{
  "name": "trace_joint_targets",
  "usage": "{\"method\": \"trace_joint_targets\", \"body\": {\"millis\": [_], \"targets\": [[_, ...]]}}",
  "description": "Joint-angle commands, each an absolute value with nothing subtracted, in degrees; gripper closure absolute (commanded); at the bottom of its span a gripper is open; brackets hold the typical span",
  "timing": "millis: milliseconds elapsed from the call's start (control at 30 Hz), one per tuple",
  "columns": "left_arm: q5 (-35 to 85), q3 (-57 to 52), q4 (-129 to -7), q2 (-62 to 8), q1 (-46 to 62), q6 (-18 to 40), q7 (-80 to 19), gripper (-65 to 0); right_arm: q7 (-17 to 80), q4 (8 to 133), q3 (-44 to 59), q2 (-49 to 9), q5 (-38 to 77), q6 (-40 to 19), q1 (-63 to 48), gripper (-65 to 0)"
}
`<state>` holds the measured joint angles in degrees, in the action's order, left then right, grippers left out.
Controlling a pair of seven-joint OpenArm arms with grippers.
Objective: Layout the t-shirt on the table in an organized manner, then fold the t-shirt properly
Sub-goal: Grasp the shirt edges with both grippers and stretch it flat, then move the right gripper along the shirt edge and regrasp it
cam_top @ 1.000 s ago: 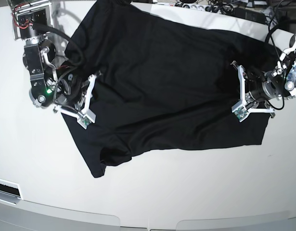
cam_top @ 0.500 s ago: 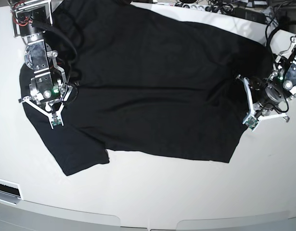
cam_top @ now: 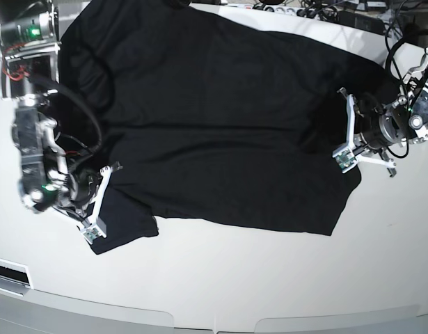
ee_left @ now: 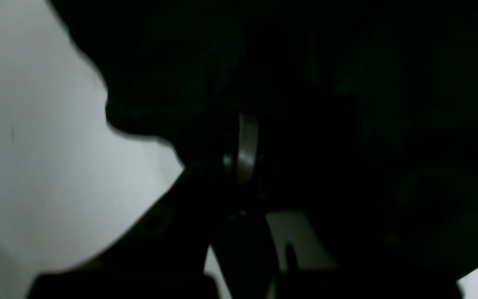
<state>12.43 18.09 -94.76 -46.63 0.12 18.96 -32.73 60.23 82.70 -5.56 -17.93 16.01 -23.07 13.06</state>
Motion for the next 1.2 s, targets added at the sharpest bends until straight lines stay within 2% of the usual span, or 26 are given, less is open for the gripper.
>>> {"method": "trace_joint_targets", "body": {"millis": [0,167,267,500,633,767,933,1167], "targets": [[13.0,17.6,-95.5,-47.8,-0.6,20.3,-31.6,0.0,60.4,85.5,-4.5,-19.1,19.4,-25.3,13.2,0.0],[14.2,17.6,-95.5,-47.8,-0.6,29.1,-31.4,0.0,66.7,95.1,-0.7,-20.0,32.5,-37.5,2.9,0.0],[14.2,17.6,-95.5,-47.8,-0.6,29.8,-31.5,0.0,67.6,98.8,-0.6,-20.0,33.2,-38.3,-4.4,0.0],[14.2,17.6,-91.6,-47.7,0.5,29.8,-31.5,0.0,61.5,99.4,-0.6,-20.0,23.4,-32.4,-16.3,0.0],[14.2,17.6,-88.3,-47.6,3.0,29.9,-31.5,0.0,60.6,99.3,-0.6,-20.0,23.9,-33.7,-20.1,0.0],[14.2,17.6,-84.2,-47.4,5.2,29.8,-30.6,0.0,54.5,98.9,-0.6,-20.0,22.0,-33.8,-22.5,0.0],[14.0,17.6,-77.7,-44.4,6.0,29.8,-30.2,0.0,50.0,93.3,-0.6,-20.0,13.6,-25.8,-20.8,0.0],[14.5,17.6,-74.1,-39.6,6.7,29.8,-30.2,0.0,48.6,82.5,-0.8,-19.7,13.1,-23.5,-10.7,0.0]]}}
